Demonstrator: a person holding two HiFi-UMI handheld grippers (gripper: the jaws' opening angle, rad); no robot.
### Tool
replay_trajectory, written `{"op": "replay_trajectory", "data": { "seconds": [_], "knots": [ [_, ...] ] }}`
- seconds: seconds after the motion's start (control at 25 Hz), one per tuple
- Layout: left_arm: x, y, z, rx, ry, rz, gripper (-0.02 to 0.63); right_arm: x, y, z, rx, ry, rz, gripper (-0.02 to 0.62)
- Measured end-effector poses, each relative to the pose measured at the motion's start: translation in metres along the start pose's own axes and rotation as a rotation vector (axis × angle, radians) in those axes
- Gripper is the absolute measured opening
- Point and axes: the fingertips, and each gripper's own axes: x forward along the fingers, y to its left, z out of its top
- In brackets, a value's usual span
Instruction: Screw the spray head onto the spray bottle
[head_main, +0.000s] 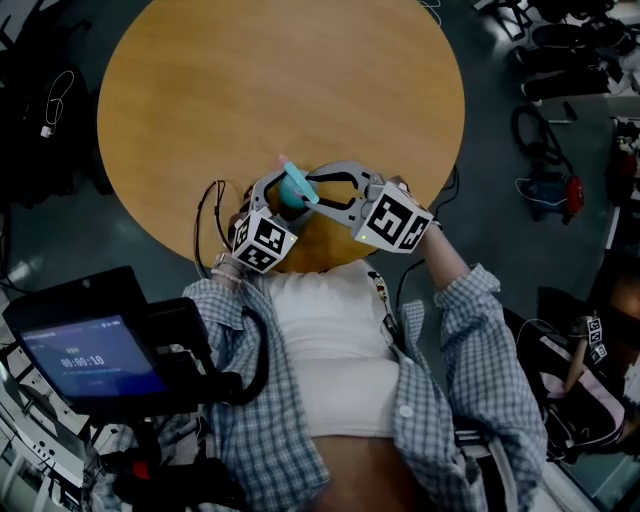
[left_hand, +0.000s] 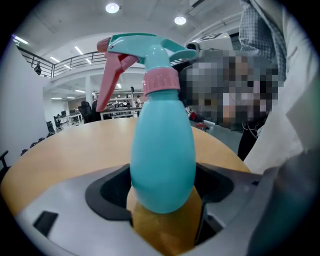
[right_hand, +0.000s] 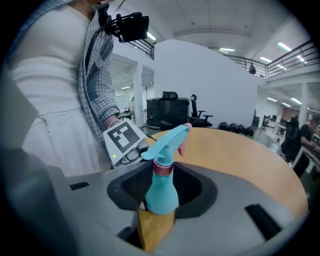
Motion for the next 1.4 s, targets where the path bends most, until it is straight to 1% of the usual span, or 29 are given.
{"op": "replay_trajectory", "data": {
  "seconds": [0.16,0.24,0.36,0.44,0.48,0.52,0.6,0.72,0.8,0.92,0.96,1.04,1.16,1.24,1.4],
  "knots": [
    [0.001,0.001,0.002,-0.007,-0.004,0.018,0.388,-0.003,-0.002,0.001,0.071,-0.035,-0.246,0.120],
    [0.001,0.002,0.003,-0.011,-0.005,0.028,0.388,-0.004,-0.003,0.000,0.130,-0.054,-0.369,0.120],
    [0.003,0.002,0.005,-0.014,-0.007,0.037,0.388,-0.006,-0.007,0.000,0.217,-0.083,-0.524,0.120],
    [0.004,0.002,0.006,-0.014,-0.007,0.039,0.388,-0.006,-0.008,0.000,0.254,-0.092,-0.590,0.121],
    [0.004,0.002,0.006,-0.014,-0.007,0.039,0.388,-0.005,-0.008,0.000,0.264,-0.094,-0.599,0.121],
    [0.004,0.002,0.006,-0.013,-0.007,0.037,0.389,-0.005,-0.008,-0.001,0.269,-0.095,-0.590,0.121],
    [0.005,0.002,0.006,-0.010,-0.005,0.035,0.388,-0.005,-0.007,-0.002,0.271,-0.095,-0.530,0.121],
    [0.005,0.002,0.006,-0.007,-0.003,0.033,0.388,-0.010,-0.008,-0.001,0.246,-0.092,-0.397,0.123],
    [0.005,0.003,0.006,-0.007,-0.003,0.032,0.389,-0.015,-0.009,0.001,0.232,-0.094,-0.282,0.123],
    [0.005,0.003,0.006,-0.004,-0.002,0.029,0.388,-0.020,-0.010,0.002,0.239,-0.093,-0.076,0.121],
    [0.005,0.003,0.005,-0.002,-0.001,0.029,0.390,-0.020,-0.010,0.002,0.240,-0.080,-0.009,0.121],
    [0.005,0.003,0.004,0.001,0.001,0.028,0.388,-0.017,-0.013,0.000,0.218,-0.032,0.092,0.121],
    [0.004,0.003,0.003,0.005,0.005,0.029,0.388,-0.009,-0.014,-0.003,0.170,0.053,0.222,0.121],
    [0.004,0.004,0.003,0.004,0.006,0.030,0.388,-0.004,-0.012,-0.004,0.156,0.092,0.295,0.121],
    [0.004,0.003,0.003,-0.001,0.005,0.027,0.388,0.003,-0.010,-0.005,0.147,0.130,0.374,0.123]
  ]
}}
